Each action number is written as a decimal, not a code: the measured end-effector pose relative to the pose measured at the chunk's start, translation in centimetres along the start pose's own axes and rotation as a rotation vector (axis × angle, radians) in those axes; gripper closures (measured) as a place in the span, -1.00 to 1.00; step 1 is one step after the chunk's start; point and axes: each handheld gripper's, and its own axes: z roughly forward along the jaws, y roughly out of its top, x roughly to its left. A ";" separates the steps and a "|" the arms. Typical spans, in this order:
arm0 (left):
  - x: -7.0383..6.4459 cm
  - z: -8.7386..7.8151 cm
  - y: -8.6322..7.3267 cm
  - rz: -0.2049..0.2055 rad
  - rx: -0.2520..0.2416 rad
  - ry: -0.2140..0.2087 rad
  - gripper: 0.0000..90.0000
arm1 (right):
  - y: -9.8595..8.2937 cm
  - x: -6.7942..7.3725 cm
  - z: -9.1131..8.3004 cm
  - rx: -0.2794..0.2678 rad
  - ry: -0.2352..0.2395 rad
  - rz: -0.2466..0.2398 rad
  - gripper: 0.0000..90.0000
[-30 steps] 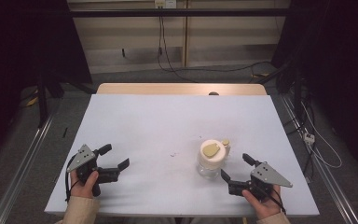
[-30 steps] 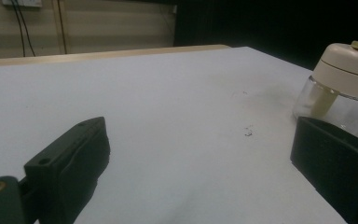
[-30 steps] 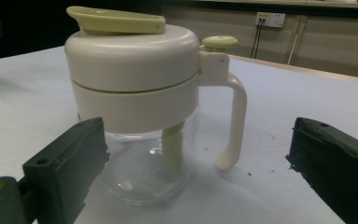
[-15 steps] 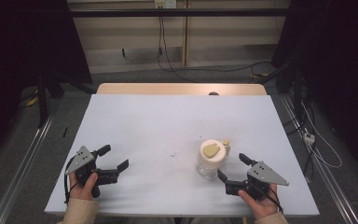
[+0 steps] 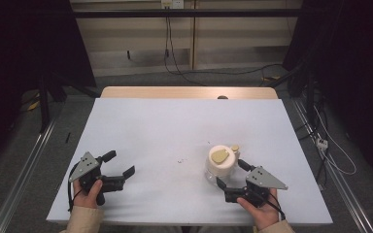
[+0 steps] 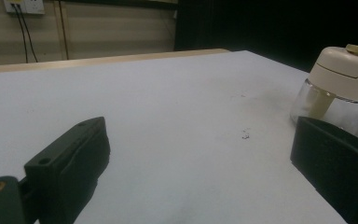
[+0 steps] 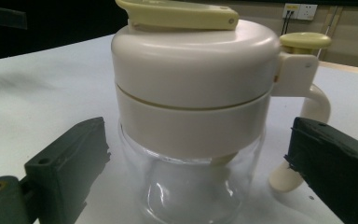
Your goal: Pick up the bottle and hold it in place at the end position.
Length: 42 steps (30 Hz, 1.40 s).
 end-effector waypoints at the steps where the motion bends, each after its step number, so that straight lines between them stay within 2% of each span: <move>1: 0.0 0.0 0.0 0.001 -0.001 0.001 -0.91 | 0.0 0.0 0.2 0.000 0.003 0.001 -0.90; 10: 0.0 -0.5 -0.1 0.000 -0.005 0.009 -0.91 | 0.2 0.3 1.4 0.008 0.009 0.024 -0.91; 11: 0.0 -0.6 -0.2 -0.015 -0.014 0.012 -0.91 | 0.2 0.3 1.4 0.004 0.011 0.034 -0.92; 12: 0.0 -0.6 -0.2 -0.015 -0.014 0.012 -0.92 | 0.2 0.3 1.4 -0.002 0.014 0.063 -0.94; 13: 0.0 -0.6 -0.3 -0.040 -0.023 -0.009 -0.92 | 0.1 0.2 1.6 -0.003 0.020 0.100 -0.98; 14: 0.0 -0.5 -0.3 -0.016 -0.009 -0.004 -0.91 | 0.2 0.3 1.6 0.004 0.013 0.103 -0.93; 15: 0.0 -0.5 -0.3 -0.016 -0.009 -0.004 -0.91 | 0.3 0.2 1.7 0.004 -0.001 0.071 -0.86; 16: 0.0 -0.5 -0.4 -0.011 -0.002 0.009 -0.91 | 0.4 0.0 1.7 -0.002 -0.002 0.069 -0.88; 18: 0.1 -0.7 -0.3 -0.023 -0.012 0.007 -0.91 | 0.3 -0.2 2.1 0.010 0.005 0.091 -0.93; 20: 0.2 -1.0 0.1 -0.013 -0.029 0.017 -0.91 | 0.4 -0.1 2.5 0.023 0.015 0.085 -0.90; 22: 0.2 -1.4 0.0 -0.013 -0.032 0.026 -0.91 | 0.5 0.1 2.8 0.026 0.007 0.058 -0.93; 25: 0.2 -1.4 -0.2 -0.020 -0.023 0.032 -0.91 | 0.6 0.2 3.1 0.021 0.000 0.075 -0.92; 33: 0.0 -0.7 -0.2 -0.002 -0.010 0.007 -0.91 | 0.7 0.4 3.9 0.039 -0.017 0.054 -0.94; 42: 0.0 -0.6 -0.1 -0.002 -0.014 0.006 -0.91 | 0.8 0.4 4.3 0.018 -0.030 0.075 -0.91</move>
